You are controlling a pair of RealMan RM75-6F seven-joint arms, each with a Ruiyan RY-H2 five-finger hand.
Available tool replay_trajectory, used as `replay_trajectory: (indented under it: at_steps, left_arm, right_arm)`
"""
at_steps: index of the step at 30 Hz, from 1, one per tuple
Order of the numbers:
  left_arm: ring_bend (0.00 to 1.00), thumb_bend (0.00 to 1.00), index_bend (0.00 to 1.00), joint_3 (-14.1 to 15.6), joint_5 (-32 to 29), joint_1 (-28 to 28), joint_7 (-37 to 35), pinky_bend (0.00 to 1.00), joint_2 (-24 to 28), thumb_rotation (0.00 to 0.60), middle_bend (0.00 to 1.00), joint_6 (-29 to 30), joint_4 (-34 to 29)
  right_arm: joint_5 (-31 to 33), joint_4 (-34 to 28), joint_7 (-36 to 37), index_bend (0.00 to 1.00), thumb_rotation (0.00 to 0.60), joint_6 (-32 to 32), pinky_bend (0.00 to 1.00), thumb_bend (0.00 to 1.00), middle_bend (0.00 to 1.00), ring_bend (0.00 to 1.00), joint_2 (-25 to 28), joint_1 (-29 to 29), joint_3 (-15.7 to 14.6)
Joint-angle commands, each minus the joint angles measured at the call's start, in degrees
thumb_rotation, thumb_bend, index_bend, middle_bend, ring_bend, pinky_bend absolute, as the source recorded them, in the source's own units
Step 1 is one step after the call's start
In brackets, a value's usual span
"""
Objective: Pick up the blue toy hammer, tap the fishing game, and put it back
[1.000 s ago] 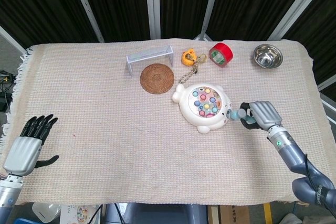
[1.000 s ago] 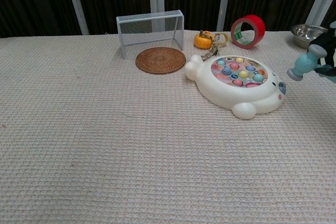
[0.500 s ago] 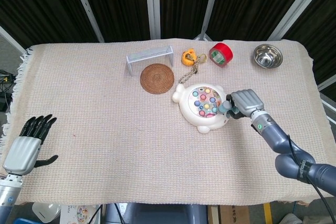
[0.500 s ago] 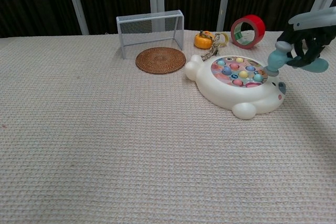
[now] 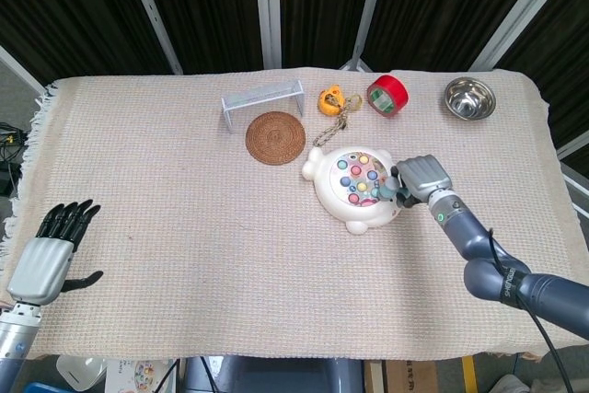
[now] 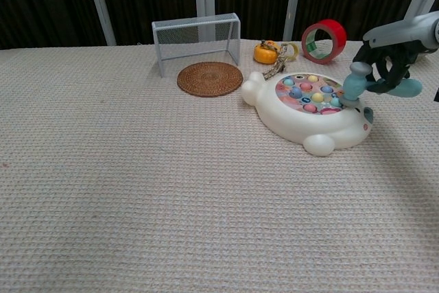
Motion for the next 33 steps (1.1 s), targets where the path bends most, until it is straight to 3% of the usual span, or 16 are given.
replay_trajectory:
  at_steps: [1,18,33]
  left_arm:
    - [0.00,0.04,0.00,-0.03,-0.19,-0.04,-0.11,0.00,-0.08,0.600,0.00,-0.14,0.17]
    - [0.00,0.03,0.00,0.05,-0.19,-0.34,-0.92,0.00,-0.42,0.600,0.00,-0.46,0.88]
    - [0.00,0.04,0.00,0.15,-0.58,-0.16,-1.75,0.00,-0.63,0.600,0.00,-0.36,1.76]
  right_arm:
    - [2.26,0.08,-1.38,1.00,0.600,0.53,0.60,0.71,0.82,0.69,-0.41,1.59,-1.01]
    - [8.02,-3.06,-4.41,1.00,0.600,3.96,0.60,0.71,0.82,0.70,1.24,5.34,-3.78]
    - [10.90,-1.16,-5.36,1.00,0.600,4.08,0.60,0.71,0.82,0.70,-0.96,7.32,-5.57]
